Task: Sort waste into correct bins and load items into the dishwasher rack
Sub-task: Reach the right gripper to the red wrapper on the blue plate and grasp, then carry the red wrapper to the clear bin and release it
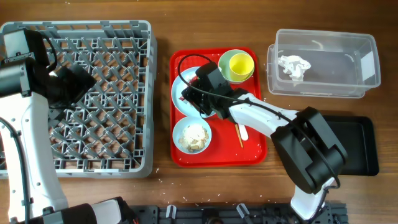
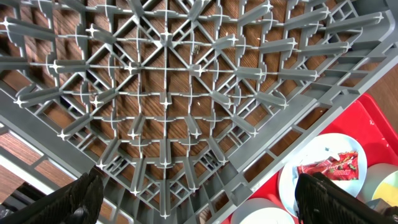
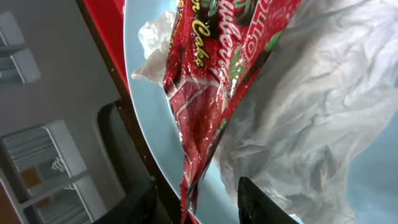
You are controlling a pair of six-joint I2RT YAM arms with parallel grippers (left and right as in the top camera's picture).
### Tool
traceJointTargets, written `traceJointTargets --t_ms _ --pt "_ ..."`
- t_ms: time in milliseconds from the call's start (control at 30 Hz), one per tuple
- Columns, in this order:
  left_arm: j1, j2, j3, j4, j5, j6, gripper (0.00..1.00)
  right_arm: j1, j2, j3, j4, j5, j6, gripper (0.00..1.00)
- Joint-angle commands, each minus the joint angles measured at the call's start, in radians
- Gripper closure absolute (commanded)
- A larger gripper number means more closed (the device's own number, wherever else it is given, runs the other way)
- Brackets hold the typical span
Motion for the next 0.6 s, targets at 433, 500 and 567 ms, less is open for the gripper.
traceJointTargets --t_ms 433,500,567 --pt "0.004 -0.003 0.010 0.000 0.001 -0.006 0.00 0.002 0.013 0.001 -0.028 -0.015 0.126 0.62" --pt "0.004 -0.003 0.010 0.000 0.001 -0.006 0.00 0.002 0.013 0.001 -0.051 0.010 0.122 0.62" --pt "0.004 -0.003 0.010 0.000 0.001 -0.006 0.00 0.002 0.013 0.001 -0.038 0.018 0.127 0.61"
